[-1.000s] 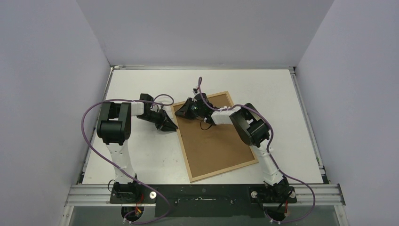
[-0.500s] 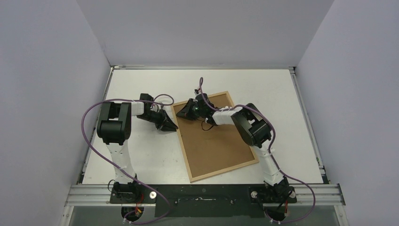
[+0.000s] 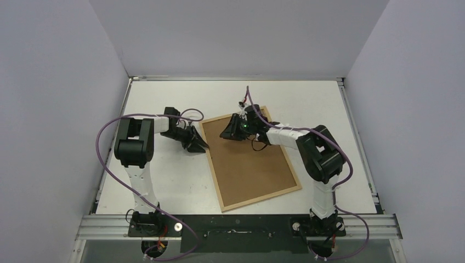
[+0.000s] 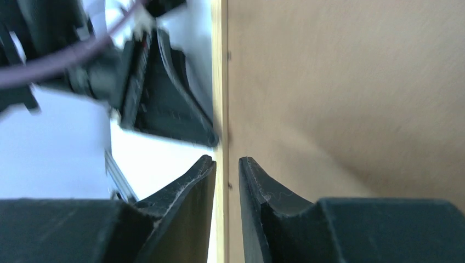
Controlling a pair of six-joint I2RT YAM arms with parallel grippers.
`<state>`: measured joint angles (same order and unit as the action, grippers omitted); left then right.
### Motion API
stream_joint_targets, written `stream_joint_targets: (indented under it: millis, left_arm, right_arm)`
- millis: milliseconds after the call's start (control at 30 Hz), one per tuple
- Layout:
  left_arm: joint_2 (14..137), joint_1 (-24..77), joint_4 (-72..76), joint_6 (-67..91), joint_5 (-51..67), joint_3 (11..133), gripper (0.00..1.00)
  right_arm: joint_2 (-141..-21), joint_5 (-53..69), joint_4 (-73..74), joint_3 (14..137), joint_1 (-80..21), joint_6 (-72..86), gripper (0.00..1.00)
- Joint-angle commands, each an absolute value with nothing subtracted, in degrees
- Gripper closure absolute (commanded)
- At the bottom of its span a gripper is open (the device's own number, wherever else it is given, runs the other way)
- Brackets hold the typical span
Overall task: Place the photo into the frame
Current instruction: Install the photo frame at the center of the board.
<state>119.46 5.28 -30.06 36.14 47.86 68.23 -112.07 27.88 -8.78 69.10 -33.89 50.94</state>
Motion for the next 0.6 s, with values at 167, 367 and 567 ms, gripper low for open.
stream_joint_targets:
  millis: [167,367,567]
  left_arm:
    - [130.15,5.7,-34.23,31.02,25.79,73.82,0.83]
    - [131.2,5.62,-35.79,30.51,23.76,74.5,0.89]
    - [131.7,5.61,-35.86,30.75,23.25,74.41,0.92]
  right_arm:
    - [-105.39,43.39,-1.34,59.4,-40.58,37.07,0.77]
    - [-104.99,47.5,-16.24,53.15,-44.29,48.39,0.94]
    - [-105.23,47.11,-19.23,49.53,-45.89,51.78,1.0]
